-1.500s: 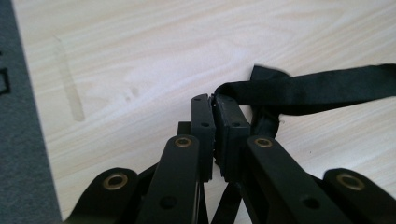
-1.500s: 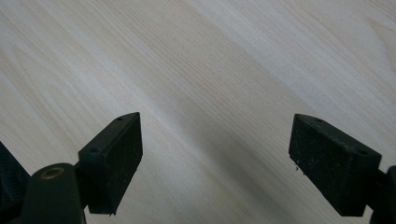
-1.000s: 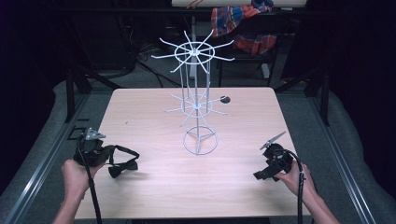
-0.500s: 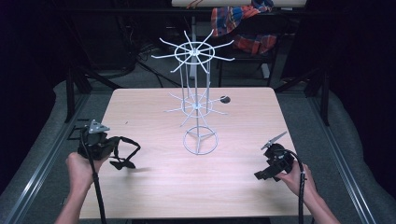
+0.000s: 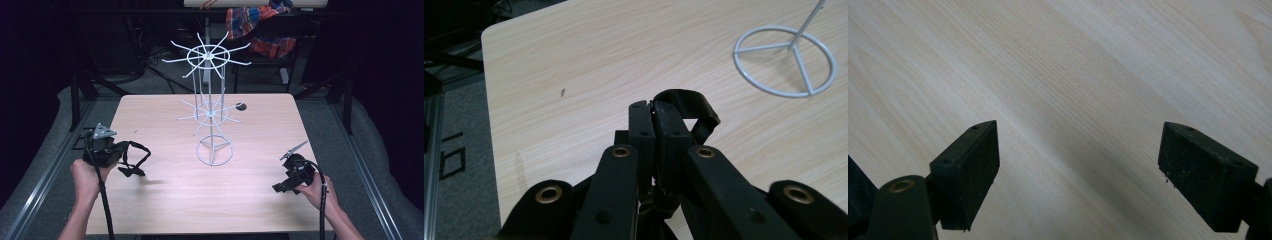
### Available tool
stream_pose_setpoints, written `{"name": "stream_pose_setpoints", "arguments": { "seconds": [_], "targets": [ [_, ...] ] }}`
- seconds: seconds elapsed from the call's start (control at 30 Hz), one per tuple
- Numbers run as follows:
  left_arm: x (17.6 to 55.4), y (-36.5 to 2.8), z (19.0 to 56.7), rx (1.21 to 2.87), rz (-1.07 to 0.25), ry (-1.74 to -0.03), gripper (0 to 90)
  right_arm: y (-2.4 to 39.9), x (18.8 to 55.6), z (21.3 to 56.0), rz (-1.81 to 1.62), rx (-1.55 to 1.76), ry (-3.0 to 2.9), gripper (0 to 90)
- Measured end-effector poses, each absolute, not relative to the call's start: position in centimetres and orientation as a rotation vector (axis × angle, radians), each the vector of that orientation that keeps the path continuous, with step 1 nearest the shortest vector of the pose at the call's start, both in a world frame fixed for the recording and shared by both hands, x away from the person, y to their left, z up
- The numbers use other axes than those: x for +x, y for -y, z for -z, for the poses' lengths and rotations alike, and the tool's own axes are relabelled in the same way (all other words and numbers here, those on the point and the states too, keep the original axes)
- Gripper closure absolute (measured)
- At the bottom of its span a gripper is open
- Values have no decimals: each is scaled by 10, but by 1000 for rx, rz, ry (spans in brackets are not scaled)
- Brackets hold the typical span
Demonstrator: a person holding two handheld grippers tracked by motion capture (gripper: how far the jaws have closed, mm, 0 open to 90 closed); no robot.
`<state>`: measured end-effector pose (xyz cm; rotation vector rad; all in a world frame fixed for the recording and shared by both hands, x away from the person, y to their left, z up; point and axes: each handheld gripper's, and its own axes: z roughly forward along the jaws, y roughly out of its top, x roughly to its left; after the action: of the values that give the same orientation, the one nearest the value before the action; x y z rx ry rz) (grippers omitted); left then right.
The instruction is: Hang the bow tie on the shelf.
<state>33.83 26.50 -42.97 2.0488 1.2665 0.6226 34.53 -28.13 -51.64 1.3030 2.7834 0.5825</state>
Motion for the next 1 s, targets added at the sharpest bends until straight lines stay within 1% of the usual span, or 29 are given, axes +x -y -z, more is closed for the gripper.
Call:
{"name": "stream_pose_setpoints", "arguments": {
  "seconds": [1.0],
  "targets": [
    [351,-237,410,2057,-645,-1207,871,281,343,517,-597,1331,-2750,165]
  ]
}}
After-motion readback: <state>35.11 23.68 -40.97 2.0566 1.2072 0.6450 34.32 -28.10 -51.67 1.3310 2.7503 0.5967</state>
